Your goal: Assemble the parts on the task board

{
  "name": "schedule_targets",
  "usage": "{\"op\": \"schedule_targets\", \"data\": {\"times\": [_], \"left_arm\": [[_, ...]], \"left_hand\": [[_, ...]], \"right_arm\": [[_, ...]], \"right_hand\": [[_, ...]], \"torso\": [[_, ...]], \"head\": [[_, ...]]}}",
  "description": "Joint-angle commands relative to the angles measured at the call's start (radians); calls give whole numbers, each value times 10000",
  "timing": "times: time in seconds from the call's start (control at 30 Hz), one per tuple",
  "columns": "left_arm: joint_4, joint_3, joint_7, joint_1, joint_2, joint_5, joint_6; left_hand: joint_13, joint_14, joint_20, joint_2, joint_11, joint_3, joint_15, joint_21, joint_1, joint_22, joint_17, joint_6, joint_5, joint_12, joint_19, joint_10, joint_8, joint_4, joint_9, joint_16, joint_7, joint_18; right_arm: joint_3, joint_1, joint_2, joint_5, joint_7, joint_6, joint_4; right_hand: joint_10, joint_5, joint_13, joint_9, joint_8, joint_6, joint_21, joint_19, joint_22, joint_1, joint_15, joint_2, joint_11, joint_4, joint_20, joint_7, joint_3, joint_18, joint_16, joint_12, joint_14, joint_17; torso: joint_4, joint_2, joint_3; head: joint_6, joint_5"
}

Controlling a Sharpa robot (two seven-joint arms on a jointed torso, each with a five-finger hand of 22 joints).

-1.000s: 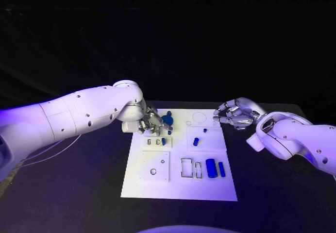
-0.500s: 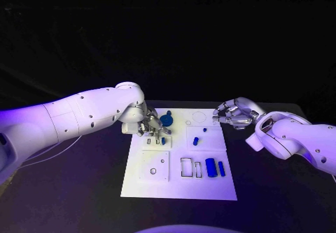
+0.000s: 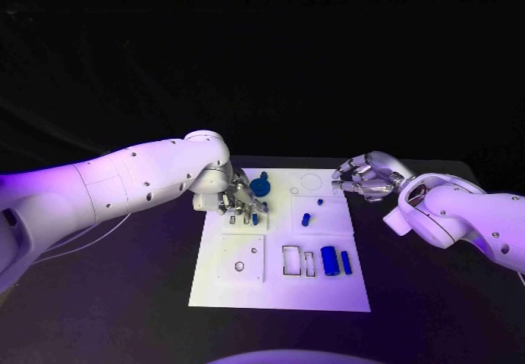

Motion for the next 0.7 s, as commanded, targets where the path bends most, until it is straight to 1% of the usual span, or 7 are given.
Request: {"op": "schedule_targets", "data": {"times": [0.03, 0.13, 0.23, 0.27, 0.37, 0.47, 0.7], "left_arm": [[-5, 1, -20, -19, 43, -35, 78], [-14, 0, -22, -31, 51, -49, 66], [-25, 0, -27, -49, 62, -95, 55], [-27, 0, -28, -56, 65, -109, 57], [-29, 0, -26, -75, 75, -132, 74], [-26, 0, -23, -89, 85, -144, 83], [8, 0, -27, -105, 76, -154, 103]], "left_hand": [[22, 445, -6, 35, -27, 97, -30, 25, 158, 25, 714, -70, 35, 41, 21, 16, -13, -16, 16, 65, -3, 98], [27, 445, -5, 78, -27, 210, -30, 21, 283, 15, 712, -76, 34, 52, 11, 16, -33, -14, 27, 67, -2, 101], [39, 447, -4, 242, -32, 534, -33, 35, 477, 38, 717, -58, 33, 73, 13, 23, -68, -8, 44, 76, -9, 99], [35, 448, -4, 248, -34, 596, -34, 36, 511, 40, 720, -54, 35, 72, 12, 19, -74, -13, 48, 78, -10, 99], [36, 444, -5, 183, -37, 994, -38, 44, 756, 50, 708, -54, 34, 84, 8, 12, -125, -21, 61, 77, -11, 99], [27, 444, -2, 117, -35, 1220, -36, 48, 847, 57, 709, -49, 35, 83, 6, 2, -155, -22, 66, 81, -7, 98], [34, 442, 1, 35, -30, 1387, -33, 48, 879, 59, 704, -39, 31, 92, 2, 5, -175, -19, 72, 80, -2, 97]], "right_arm": [[-1, -10, 14, -72, 40, 95, 5], [-1, -12, 16, -71, 44, 95, 5], [-1, -13, 18, -70, 42, 99, 5], [-1, -13, 18, -70, 42, 101, 5], [-1, -14, 21, -69, 41, 102, 4], [-1, -14, 23, -69, 39, 105, 3], [-1, -16, 29, -69, 41, 104, -1]], "right_hand": [[-29, 29, -13, -9, 52, -62, -60, -53, 2, 95, -67, -19, 10, -7, 8, -18, 43, 185, -37, 53, 565, 498], [-29, 29, -13, -9, 52, -62, -60, -53, 2, 95, -67, -19, 10, -7, 8, -18, 43, 185, -37, 53, 565, 498], [-29, 29, -13, -9, 52, -62, -60, -53, 2, 95, -67, -19, 10, -7, 8, -18, 43, 185, -37, 53, 565, 498], [-29, 29, -13, -9, 52, -62, -60, -53, 2, 95, -67, -19, 10, -7, 8, -18, 43, 185, -37, 53, 565, 498], [-29, 29, -13, -9, 52, -62, -60, -53, 2, 95, -67, -19, 10, -7, 8, -18, 43, 185, -37, 53, 565, 498], [-29, 29, -13, -9, 52, -62, -60, -53, 2, 95, -67, -19, 10, -7, 8, -18, 43, 185, -37, 53, 565, 498], [-29, 29, -13, -9, 52, -62, -60, -53, 2, 95, -67, -19, 10, -7, 8, -18, 43, 185, -37, 53, 565, 498]], "torso": [[2, -2, -2], [6, 2, -1], [7, -4, 2], [7, -4, 3], [-3, 4, -1], [-1, 6, -1], [3, -6, 7]], "head": [[-8, 1], [-27, -7], [-29, -9], [-29, -9], [-49, -7], [-63, -9], [-86, -16]]}}
